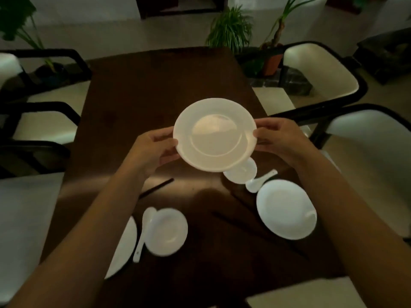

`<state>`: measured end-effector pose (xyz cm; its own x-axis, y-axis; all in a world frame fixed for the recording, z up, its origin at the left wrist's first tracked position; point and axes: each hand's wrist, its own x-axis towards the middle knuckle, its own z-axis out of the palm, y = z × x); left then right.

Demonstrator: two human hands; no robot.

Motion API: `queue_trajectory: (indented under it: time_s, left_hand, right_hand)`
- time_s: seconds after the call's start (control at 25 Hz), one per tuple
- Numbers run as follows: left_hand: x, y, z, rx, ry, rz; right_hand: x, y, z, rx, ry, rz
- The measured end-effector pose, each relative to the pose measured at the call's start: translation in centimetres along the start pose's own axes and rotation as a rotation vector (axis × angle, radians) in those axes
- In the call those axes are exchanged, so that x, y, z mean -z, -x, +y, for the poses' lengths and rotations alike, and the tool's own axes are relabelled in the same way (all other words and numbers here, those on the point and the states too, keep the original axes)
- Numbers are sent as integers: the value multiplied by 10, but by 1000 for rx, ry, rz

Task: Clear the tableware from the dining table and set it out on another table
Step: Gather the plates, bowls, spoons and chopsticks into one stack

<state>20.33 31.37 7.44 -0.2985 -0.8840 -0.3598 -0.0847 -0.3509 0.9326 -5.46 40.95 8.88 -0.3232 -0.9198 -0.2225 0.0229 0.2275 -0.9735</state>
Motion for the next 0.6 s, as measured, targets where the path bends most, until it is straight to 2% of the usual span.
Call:
queue_trajectory:
  time_s: [0.16, 0.36, 0.6]
  left_hand:
    - [8, 61, -58, 30, -5, 6]
    - [2, 114, -153, 127, -30, 48]
    - [-6, 160, -242, 294, 35, 118]
  right_hand:
    - [-8, 68, 48, -72, 9, 50]
    - [-12, 130, 140, -297, -12, 120]
    - [-15, 167, 215, -489, 11, 67]
